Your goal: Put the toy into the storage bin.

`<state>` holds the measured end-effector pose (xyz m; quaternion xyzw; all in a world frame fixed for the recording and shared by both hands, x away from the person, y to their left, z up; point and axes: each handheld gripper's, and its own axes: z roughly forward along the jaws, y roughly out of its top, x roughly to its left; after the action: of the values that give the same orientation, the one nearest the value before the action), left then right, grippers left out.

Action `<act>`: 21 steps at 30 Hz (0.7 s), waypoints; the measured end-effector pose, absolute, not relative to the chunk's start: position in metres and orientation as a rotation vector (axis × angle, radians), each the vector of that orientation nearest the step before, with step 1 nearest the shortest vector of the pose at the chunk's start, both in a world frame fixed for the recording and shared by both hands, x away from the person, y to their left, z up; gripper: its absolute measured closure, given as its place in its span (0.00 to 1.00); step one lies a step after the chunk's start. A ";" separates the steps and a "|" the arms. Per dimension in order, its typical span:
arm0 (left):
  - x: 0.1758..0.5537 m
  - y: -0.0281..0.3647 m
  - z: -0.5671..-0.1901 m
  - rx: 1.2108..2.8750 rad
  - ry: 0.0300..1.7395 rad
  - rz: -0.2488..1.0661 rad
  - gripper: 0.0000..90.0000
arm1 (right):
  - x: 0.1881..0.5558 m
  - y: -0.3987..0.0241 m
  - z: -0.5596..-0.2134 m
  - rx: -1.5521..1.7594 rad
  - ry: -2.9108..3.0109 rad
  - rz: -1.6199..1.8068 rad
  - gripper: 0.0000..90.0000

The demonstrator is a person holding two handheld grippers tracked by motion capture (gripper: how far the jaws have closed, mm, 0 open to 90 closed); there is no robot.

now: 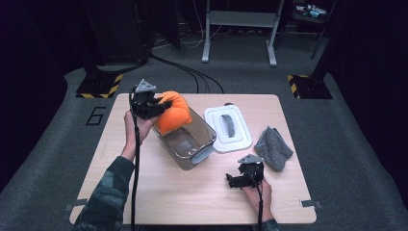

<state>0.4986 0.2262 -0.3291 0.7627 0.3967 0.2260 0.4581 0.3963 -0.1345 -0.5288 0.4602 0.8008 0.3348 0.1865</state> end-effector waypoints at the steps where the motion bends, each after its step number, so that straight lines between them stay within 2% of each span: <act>1: 0.499 0.225 -0.331 1.879 0.978 0.555 0.78 | 0.396 -0.135 -0.529 1.296 2.255 0.943 0.01; 21: 0.502 0.210 -0.363 1.923 1.010 0.519 0.77 | 0.396 -0.135 -0.529 1.296 2.253 0.939 0.01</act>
<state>0.5018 0.2098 -0.3631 0.7738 0.4063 0.2089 0.4387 0.3964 -0.1345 -0.5290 0.4607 0.8006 0.3338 0.1880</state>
